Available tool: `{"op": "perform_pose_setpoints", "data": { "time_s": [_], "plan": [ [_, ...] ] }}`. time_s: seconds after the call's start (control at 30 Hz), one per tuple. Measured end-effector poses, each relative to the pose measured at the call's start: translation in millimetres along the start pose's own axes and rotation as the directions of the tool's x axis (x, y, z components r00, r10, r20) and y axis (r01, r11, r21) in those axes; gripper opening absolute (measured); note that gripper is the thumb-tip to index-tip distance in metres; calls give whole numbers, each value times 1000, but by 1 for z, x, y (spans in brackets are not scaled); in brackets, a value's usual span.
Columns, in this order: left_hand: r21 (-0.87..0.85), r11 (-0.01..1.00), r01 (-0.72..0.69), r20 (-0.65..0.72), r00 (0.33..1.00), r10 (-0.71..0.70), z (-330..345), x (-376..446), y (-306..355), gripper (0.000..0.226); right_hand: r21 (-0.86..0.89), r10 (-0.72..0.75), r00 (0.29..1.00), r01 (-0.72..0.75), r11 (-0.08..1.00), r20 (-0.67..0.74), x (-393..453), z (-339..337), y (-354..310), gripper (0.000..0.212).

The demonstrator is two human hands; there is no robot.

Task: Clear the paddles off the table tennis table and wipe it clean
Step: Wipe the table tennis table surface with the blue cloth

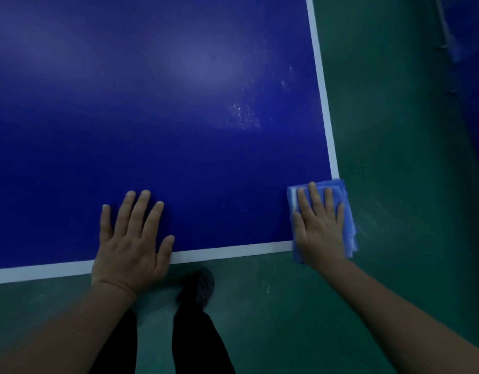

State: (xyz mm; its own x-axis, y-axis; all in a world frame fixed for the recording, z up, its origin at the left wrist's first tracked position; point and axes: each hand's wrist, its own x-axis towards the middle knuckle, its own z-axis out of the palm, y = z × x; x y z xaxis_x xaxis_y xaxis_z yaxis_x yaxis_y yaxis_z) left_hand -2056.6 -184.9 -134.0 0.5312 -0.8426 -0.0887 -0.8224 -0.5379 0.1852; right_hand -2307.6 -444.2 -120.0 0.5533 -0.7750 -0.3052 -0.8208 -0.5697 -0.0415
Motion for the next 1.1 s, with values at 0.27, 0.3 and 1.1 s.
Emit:
{"op": "perform_pose_setpoints", "data": {
  "time_s": [0.27, 0.3, 1.1],
  "plan": [
    [35, 999, 4, 25, 1000, -5, -2, 2, 1, 71, 28, 16, 997, -14, 1000, -74, 153, -43, -7, 57],
    [37, 999, 5, 26, 1000, -6, -2, 2, 1, 71, 34, 16, 997, -13, 999, -77, 146, -41, -5, 57],
    [44, 999, 30, 15, 999, -31, -3, 2, 4, 72, 17, -50, 997, 51, 999, -55, 85, -24, 13, 57]
  ]
}}
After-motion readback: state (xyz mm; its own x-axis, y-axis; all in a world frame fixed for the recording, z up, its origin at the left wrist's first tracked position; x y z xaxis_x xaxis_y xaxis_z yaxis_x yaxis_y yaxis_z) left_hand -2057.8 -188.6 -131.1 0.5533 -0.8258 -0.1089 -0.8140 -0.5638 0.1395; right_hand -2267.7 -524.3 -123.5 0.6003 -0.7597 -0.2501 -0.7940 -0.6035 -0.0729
